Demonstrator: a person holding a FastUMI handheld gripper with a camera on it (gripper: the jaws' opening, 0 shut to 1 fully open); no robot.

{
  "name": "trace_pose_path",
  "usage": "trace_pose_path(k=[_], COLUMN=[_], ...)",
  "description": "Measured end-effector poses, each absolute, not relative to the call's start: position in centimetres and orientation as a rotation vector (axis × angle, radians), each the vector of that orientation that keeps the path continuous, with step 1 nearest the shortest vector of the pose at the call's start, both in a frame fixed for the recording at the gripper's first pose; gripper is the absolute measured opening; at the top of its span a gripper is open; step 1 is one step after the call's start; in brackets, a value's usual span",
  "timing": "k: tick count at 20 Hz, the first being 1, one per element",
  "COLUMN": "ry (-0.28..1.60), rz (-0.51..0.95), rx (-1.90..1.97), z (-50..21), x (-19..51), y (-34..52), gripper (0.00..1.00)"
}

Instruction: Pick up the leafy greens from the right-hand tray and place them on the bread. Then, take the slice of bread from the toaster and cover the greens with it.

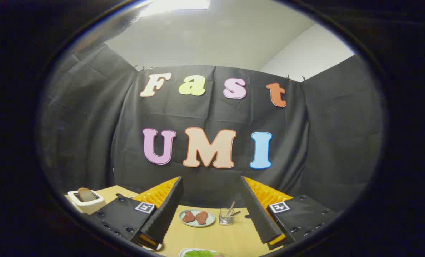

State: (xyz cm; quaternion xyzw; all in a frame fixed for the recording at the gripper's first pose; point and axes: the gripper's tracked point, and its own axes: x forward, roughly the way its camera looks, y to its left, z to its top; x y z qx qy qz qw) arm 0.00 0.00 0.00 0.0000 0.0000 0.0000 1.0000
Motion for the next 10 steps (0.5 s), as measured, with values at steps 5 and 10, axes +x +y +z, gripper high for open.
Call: trace_pose_path(k=[5, 10], ry=[0.001, 0.014], rz=[0.016, 0.044], rx=[0.019, 0.019], z=[-0.03, -0.49], x=[0.26, 0.78], y=[0.11, 0.48], gripper=[1.00, 1.00])
